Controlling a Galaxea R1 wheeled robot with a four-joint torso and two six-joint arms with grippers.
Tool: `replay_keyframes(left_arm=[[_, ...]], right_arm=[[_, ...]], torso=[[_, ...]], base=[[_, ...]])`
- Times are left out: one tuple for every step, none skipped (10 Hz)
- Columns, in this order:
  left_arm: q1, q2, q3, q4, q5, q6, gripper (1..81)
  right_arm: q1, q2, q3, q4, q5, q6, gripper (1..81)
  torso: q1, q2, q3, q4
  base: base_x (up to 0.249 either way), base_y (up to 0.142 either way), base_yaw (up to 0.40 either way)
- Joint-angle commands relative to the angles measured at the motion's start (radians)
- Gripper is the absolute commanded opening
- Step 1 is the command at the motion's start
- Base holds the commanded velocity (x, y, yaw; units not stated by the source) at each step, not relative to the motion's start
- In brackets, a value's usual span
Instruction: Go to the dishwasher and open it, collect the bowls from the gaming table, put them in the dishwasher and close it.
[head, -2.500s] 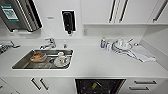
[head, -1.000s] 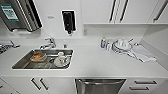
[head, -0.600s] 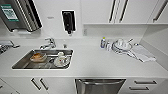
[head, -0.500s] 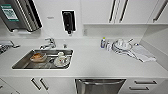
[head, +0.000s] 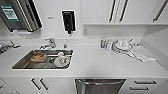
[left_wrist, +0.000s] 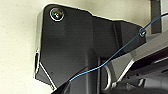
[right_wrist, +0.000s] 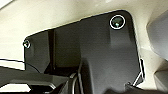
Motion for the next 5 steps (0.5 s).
replay_keyframes(left_arm=[[-0.007,-0.004,-0.005,0.011,0.053,0.000,81.1],[-0.007,-0.002,-0.005,0.011,0.053,0.000,81.1],[-0.010,0.005,-0.005,0.006,0.058,-0.002,81.1],[-0.015,0.027,-0.005,0.001,0.120,-0.005,81.1],[-0.021,0.048,-0.006,-0.002,0.193,-0.006,81.1]], right_arm=[[-0.024,0.095,-0.164,-0.042,-0.077,-0.011,81.1],[-0.029,0.106,-0.171,-0.044,-0.079,-0.011,81.1],[-0.031,0.118,-0.181,-0.047,-0.082,-0.012,81.1],[-0.035,0.136,-0.193,-0.059,-0.085,-0.011,81.1],[-0.041,0.151,-0.203,-0.061,-0.085,-0.011,81.1]], torso=[[0.000,0.000,0.000,0.000],[0.000,0.000,0.000,0.000],[0.000,0.000,0.000,0.000],[0.000,0.000,0.000,0.000],[0.000,0.000,0.000,0.000]], base=[[0.000,0.000,0.000],[0.000,0.000,0.000],[0.000,0.000,0.000],[0.000,0.000,0.000],[0.000,0.000,0.000]])
